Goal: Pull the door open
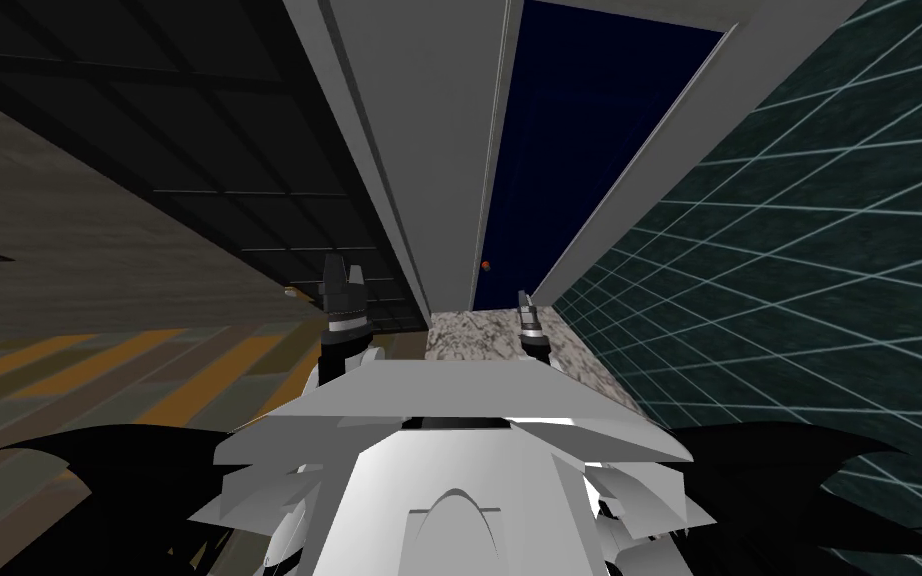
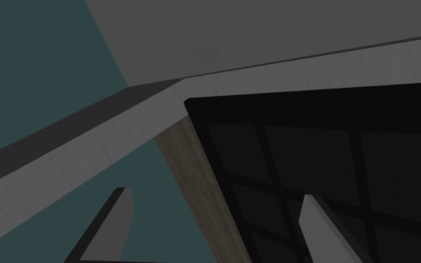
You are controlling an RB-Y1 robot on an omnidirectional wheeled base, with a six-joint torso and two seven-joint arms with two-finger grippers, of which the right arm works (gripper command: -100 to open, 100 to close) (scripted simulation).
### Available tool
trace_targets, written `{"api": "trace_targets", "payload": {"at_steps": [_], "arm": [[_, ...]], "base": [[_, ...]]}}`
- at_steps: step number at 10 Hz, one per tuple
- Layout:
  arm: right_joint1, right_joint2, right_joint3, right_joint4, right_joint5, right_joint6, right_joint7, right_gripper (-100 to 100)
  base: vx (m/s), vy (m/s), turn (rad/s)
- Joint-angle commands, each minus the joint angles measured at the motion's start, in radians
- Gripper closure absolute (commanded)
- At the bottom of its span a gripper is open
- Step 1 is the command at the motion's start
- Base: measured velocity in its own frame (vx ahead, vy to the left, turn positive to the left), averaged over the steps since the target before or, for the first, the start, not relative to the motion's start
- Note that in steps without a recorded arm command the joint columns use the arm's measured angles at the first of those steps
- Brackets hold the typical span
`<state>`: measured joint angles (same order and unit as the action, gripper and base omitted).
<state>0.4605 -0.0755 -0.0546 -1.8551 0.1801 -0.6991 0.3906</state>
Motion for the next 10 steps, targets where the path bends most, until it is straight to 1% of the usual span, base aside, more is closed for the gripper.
{"api": "trace_targets", "payload": {"at_steps": [1, 3, 4, 6, 7, 10], "arm": [[-0.003, -0.005, -0.012, 0.041, 0.023, -0.014, 0.04, -100], [-0.005, -0.008, -0.021, 0.073, 0.041, -0.026, 0.069, -100], [-0.007, -0.009, -0.029, 0.105, 0.058, -0.038, 0.099, -100], [-0.01, -0.011, -0.038, 0.138, 0.076, -0.05, 0.128, -100], [-0.012, -0.012, -0.047, 0.171, 0.094, -0.063, 0.158, -100], [-0.015, -0.012, -0.06, 0.22, 0.12, -0.081, 0.202, -100]], "base": [[0.153, -0.023, -0.013], [0.14, -0.007, -0.01], [0.139, 0.013, -0.016], [0.123, 0.001, -0.01], [0.146, 0.01, -0.011], [0.12, -0.018, -0.01]]}}
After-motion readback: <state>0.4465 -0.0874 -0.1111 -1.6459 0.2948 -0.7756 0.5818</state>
